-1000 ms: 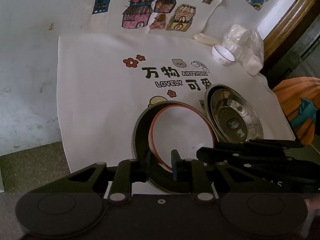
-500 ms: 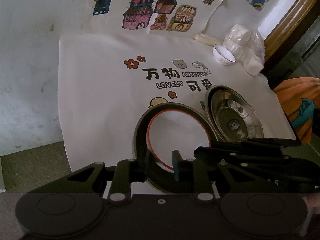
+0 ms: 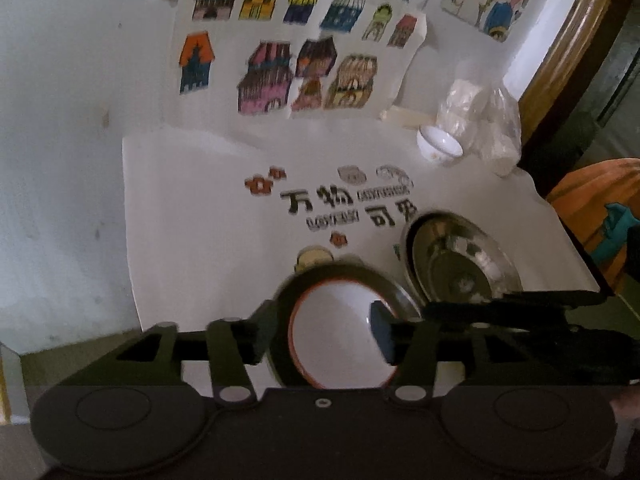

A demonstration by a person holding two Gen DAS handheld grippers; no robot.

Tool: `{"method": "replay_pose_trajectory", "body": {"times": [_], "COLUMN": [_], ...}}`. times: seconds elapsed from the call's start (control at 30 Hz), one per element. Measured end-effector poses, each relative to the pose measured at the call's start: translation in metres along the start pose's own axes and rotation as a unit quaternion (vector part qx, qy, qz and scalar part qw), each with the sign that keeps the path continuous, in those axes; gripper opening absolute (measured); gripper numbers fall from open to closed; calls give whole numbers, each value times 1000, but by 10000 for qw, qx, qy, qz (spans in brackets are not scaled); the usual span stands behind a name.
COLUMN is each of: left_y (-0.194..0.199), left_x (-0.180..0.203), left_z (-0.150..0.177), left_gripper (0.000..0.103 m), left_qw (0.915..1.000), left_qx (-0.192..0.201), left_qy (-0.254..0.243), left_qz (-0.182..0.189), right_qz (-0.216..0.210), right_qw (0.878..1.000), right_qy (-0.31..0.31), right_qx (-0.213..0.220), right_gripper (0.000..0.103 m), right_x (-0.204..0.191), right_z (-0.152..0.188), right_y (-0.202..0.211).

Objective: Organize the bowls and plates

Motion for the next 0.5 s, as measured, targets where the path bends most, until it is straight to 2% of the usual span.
{"method": "replay_pose_trajectory", "body": {"times": [0.03, 0.1, 0.23, 0.3, 0.37, 0.43, 0.5], "left_y": [0, -1, -6, -10, -16, -23, -33], "left_x": [2, 4, 8, 10, 12, 14, 16], "left_z": [-4, -10, -24, -30, -38, -46, -52], "left_gripper": [59, 71, 83, 94, 100, 102, 102], "left_qw": [10000, 9999, 9991, 9987, 9984, 9980, 9979], "left_qx": [49, 118, 304, 369, 427, 459, 427], "left_qy": [-40, -85, -191, -206, -183, -190, -216], "left_qz": [-42, -93, -241, -292, -336, -388, -443], "right_qz": [8, 42, 166, 211, 265, 344, 424], "right_qw": [10000, 9999, 9994, 9990, 9985, 9977, 9971], "right_qy": [-1, 0, -26, -58, -90, -108, -110], "right_qx": [36, 127, 296, 383, 479, 569, 629], "right_gripper": [40, 45, 58, 66, 77, 86, 89], "right_x": [2, 6, 19, 27, 37, 49, 60], "right_z": [-2, -7, -16, -21, -27, -32, -37], "right_y": [2, 5, 11, 13, 15, 17, 17]}}
Point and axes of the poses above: each gripper's, at about its wrist camera, not at the fingertips, and y roughly against the way its jaws point, x to its right, z to its underside, the point moved 9 cm from there along -y, roughly the way its jaws point, and after that the axes turned 6 degrees about z, right-handed, at the moved point
